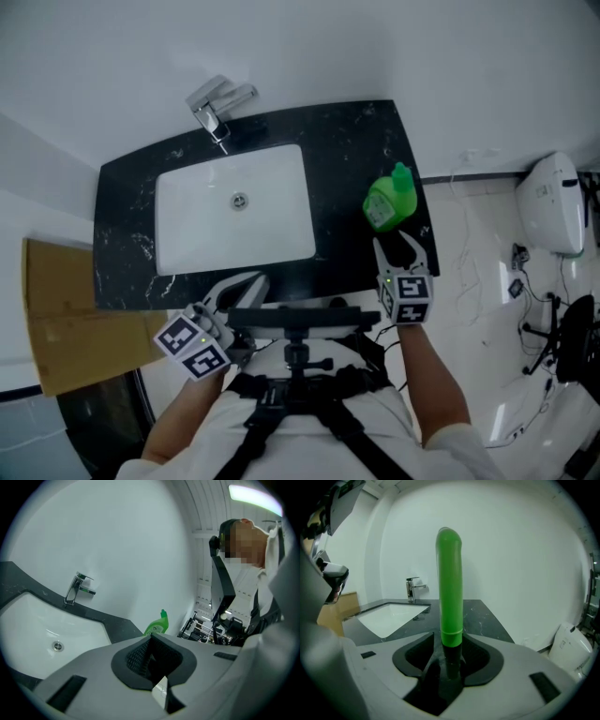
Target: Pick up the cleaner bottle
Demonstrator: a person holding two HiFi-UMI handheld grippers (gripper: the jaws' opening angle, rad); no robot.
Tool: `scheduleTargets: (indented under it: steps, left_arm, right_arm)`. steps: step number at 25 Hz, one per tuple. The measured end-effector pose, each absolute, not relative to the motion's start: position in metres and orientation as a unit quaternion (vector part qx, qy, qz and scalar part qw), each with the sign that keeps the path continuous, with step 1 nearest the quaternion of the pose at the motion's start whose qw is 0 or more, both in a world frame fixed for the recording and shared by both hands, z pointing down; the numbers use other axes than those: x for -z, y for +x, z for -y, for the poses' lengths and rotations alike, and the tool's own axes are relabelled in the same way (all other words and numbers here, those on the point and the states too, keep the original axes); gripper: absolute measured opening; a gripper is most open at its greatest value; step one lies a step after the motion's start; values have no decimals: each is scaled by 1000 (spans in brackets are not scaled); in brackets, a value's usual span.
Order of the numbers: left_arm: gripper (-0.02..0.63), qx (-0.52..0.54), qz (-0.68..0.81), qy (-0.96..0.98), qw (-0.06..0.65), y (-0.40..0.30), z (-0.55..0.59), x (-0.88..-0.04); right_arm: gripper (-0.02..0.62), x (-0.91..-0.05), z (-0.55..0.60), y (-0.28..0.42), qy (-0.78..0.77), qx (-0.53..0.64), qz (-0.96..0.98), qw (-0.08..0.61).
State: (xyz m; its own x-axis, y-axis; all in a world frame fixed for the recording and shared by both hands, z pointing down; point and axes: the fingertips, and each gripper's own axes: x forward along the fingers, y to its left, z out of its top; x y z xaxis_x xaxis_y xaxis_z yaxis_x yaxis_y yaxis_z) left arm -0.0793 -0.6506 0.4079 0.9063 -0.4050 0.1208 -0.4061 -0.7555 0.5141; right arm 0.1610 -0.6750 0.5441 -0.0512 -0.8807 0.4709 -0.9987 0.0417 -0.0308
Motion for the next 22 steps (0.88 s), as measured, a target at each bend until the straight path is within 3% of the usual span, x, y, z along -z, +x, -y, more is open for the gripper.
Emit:
scheduleTargets:
  steps: [5,22]
  left_arm:
    - [0,3,221,935,276,-83,656,-407]
    - [0,-8,247,932,265,-85,657,-403]
  right_arm:
    - [232,-537,682,161,658,-176,715,157]
    - [250,-529,723,161,644,-163,733,145]
